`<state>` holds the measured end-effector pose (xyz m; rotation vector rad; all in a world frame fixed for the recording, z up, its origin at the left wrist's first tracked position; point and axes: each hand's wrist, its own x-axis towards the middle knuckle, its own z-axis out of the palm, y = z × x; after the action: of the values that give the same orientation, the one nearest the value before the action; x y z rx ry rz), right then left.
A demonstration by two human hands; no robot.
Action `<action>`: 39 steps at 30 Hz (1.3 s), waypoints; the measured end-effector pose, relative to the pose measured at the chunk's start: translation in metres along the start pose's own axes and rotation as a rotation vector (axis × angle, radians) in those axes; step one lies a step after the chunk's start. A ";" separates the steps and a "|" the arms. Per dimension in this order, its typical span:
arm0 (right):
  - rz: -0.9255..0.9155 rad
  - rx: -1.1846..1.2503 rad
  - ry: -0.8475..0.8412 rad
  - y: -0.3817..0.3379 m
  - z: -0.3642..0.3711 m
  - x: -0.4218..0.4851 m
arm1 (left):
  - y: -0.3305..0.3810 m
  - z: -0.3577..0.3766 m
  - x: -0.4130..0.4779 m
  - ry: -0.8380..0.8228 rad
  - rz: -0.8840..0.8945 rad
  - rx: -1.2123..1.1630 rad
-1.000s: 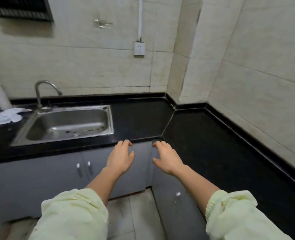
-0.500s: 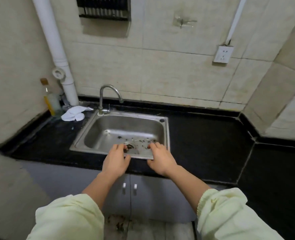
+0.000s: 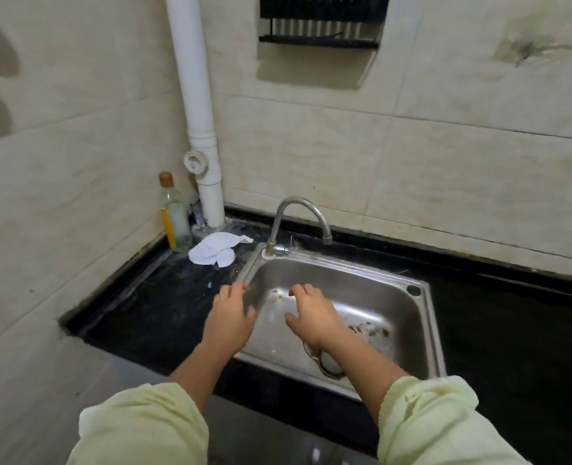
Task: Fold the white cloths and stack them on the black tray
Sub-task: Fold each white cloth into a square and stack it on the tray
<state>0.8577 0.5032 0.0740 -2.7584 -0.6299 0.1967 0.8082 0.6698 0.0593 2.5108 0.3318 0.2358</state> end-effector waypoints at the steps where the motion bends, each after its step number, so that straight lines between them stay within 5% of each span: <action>1: -0.001 0.006 -0.010 -0.006 0.003 0.020 | -0.010 -0.003 0.017 -0.005 -0.016 0.003; 17: 0.080 0.077 -0.114 -0.055 0.076 0.260 | -0.149 0.022 0.222 -0.069 -0.212 -0.178; 23: 0.081 0.134 -0.003 -0.048 0.099 0.311 | -0.156 0.051 0.252 0.049 -0.223 -0.311; 34: 0.199 0.403 0.099 -0.043 0.113 0.348 | -0.164 0.083 0.279 0.114 -0.185 -0.164; 39: 0.243 0.515 0.108 -0.050 0.089 0.334 | -0.128 0.061 0.273 0.220 -0.219 -0.391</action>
<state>1.1190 0.7176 -0.0153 -2.3160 -0.1776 0.2247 1.0597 0.8176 -0.0387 2.0490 0.5847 0.4435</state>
